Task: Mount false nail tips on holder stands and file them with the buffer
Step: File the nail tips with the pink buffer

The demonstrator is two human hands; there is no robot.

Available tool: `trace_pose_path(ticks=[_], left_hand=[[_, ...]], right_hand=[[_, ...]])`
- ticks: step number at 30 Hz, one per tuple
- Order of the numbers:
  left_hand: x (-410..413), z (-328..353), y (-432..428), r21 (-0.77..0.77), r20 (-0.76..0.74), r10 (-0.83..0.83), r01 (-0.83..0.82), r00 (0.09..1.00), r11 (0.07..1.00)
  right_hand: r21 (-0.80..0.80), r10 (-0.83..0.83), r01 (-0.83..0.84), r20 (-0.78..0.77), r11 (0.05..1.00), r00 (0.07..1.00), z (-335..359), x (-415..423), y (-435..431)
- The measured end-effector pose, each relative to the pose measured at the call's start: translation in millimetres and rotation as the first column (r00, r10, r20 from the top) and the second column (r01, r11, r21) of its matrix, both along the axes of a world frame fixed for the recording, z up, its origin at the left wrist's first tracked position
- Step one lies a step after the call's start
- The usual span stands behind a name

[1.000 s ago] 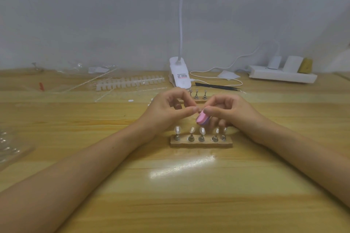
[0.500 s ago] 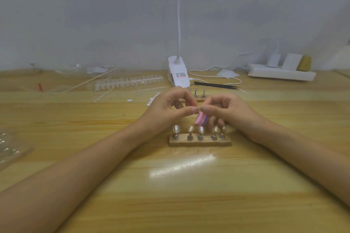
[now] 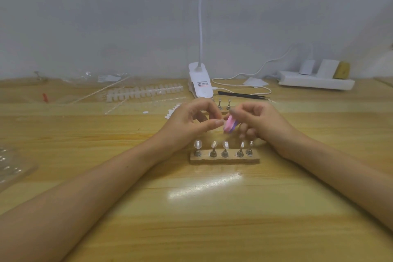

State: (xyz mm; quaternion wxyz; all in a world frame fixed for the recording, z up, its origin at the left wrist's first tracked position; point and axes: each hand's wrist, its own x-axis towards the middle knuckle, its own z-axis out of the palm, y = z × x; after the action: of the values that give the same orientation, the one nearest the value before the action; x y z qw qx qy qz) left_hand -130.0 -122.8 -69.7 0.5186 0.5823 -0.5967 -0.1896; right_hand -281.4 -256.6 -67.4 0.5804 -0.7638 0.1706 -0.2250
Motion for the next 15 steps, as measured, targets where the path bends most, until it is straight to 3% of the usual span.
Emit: trace_pose_path(ticks=[2, 5, 9, 12, 15], left_hand=[[-0.1, -0.2, -0.2, 0.002, -0.017, -0.004, 0.004, 1.0, 1.0], [0.9, -0.7, -0.8, -0.017, -0.025, 0.009, -0.009, 1.0, 1.0], [0.1, -1.0, -1.5, 0.001, -0.021, 0.005, -0.005, 1.0, 1.0], [0.2, -0.7, -1.3, -0.02, -0.012, 0.004, -0.004, 1.0, 1.0], [-0.2, -1.0, -1.3, -0.005, 0.001, -0.01, 0.01, 1.0, 1.0]], right_hand=[[0.06, -0.043, 0.04, 0.039, 0.997, 0.998, 0.3, -1.3, -3.7], [-0.05, 0.029, -0.031, -0.048, 0.998, 0.998, -0.1, -0.7, 0.3], [0.047, -0.042, 0.041, 0.035, 0.998, 0.998, -0.3, -1.0, -4.3], [-0.052, 0.046, -0.049, -0.06, 0.997, 0.997, -0.8, -0.2, 1.2], [0.034, -0.048, 0.047, 0.027, 0.998, 0.998, 0.7, -0.4, -2.7]])
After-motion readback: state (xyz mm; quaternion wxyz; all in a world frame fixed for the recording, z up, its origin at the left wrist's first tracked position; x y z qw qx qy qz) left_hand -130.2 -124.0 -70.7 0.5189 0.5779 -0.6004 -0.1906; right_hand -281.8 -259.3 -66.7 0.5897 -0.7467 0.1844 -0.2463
